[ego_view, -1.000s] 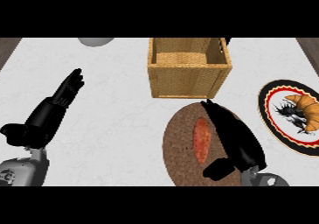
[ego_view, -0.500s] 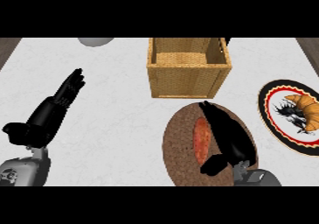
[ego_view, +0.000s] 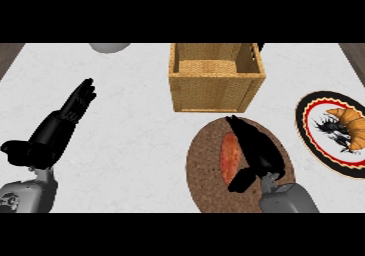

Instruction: Pick the sweet potato from the placemat and place it in the basket

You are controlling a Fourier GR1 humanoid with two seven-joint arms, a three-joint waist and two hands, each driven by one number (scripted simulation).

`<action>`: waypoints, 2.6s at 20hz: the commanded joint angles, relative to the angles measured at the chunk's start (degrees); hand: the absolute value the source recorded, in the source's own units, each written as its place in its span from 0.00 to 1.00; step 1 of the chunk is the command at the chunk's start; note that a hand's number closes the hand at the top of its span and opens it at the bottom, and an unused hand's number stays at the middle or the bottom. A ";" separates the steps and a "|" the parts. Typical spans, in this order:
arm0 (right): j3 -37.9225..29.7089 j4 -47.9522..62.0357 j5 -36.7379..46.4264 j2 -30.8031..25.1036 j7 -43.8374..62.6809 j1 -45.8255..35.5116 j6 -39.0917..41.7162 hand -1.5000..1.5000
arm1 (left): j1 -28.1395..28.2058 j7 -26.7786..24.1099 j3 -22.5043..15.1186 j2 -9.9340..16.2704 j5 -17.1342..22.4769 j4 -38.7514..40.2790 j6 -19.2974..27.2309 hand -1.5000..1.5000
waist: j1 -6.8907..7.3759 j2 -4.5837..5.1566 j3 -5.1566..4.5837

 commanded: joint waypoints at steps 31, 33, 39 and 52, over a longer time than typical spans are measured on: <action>45.80 2.74 -7.97 3.65 26.26 -17.55 -26.38 1.00 | -2.59 -1.50 -0.99 -2.78 -2.89 3.73 -0.61 0.50 | 2.30 0.24 0.02; 45.82 -1.82 -10.58 3.66 25.77 -16.10 -30.06 1.00 | -2.34 -2.56 0.14 -2.23 -2.25 3.29 -0.68 0.50 | 1.86 0.11 0.02; 45.34 -13.46 -6.90 3.67 28.40 -21.76 -45.02 1.00 | -3.01 0.58 -1.41 -2.98 -3.31 2.27 -0.12 0.50 | 1.37 -0.34 0.04; 35.55 -23.77 -1.26 3.64 51.79 -38.33 -33.40 1.00 | -2.09 0.83 -0.59 -3.59 -3.67 1.53 1.29 0.50 | -0.02 -0.58 -0.11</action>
